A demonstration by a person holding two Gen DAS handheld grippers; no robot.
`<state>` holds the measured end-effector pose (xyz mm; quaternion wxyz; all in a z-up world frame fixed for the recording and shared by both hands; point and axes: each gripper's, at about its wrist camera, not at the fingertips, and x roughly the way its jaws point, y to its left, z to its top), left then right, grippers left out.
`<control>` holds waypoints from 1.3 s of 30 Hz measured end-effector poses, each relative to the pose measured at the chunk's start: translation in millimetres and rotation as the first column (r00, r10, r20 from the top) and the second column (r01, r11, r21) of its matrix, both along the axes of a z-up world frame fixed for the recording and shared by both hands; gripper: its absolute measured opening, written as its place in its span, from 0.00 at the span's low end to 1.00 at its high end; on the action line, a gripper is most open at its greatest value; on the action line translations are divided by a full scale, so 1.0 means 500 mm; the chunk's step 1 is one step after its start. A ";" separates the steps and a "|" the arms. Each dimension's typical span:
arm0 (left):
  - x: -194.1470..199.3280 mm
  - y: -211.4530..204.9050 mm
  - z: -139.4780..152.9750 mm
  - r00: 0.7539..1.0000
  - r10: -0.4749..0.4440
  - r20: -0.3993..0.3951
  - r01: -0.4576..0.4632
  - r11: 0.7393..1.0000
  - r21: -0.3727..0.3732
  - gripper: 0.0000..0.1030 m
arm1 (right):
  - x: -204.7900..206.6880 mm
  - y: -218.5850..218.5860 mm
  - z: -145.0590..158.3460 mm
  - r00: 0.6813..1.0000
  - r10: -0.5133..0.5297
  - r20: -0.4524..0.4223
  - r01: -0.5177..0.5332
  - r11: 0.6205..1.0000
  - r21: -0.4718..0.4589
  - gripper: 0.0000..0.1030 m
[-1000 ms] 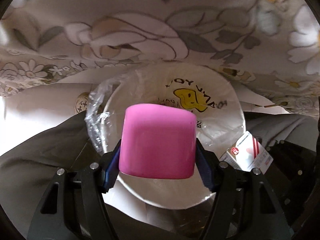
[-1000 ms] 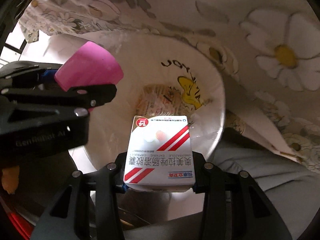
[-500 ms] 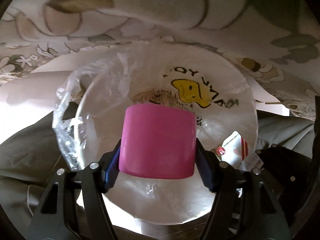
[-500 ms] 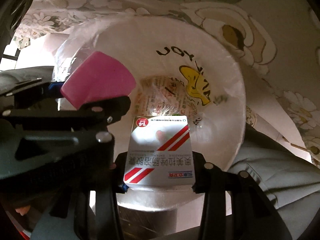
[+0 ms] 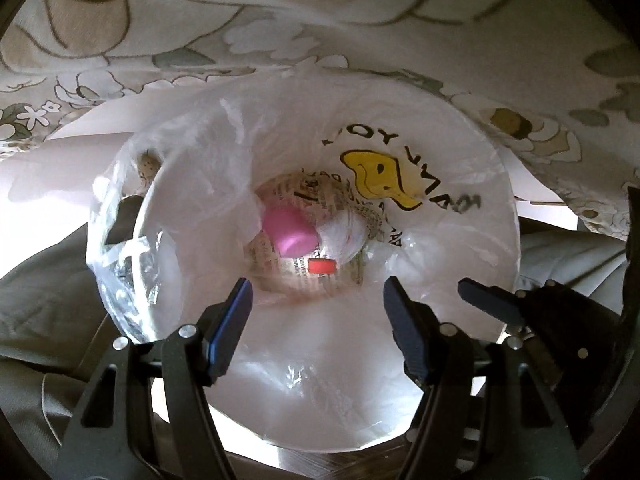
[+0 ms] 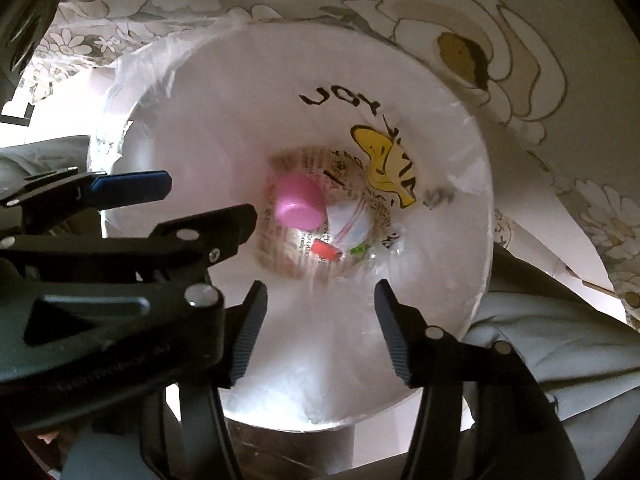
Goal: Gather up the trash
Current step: 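Raise both open tools from the bowl and move them back over the bed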
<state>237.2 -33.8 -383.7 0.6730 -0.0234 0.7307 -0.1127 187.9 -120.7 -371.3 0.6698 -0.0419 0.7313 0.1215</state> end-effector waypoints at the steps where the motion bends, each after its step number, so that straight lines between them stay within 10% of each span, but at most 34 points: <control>1: 0.000 -0.001 0.001 1.000 0.000 0.001 0.000 1.000 0.001 0.66 | 0.000 0.000 0.000 1.000 0.000 0.000 0.000 1.000 0.002 0.56; 20: -0.027 0.018 0.072 0.996 -0.024 0.083 0.023 1.000 0.013 0.66 | -0.018 0.003 0.069 0.997 0.019 0.074 -0.018 1.000 -0.017 0.56; 39: -0.106 0.080 0.291 0.949 -0.015 0.316 0.018 1.000 -0.006 0.66 | -0.097 -0.011 0.247 0.966 0.073 0.247 -0.072 0.997 -0.011 0.57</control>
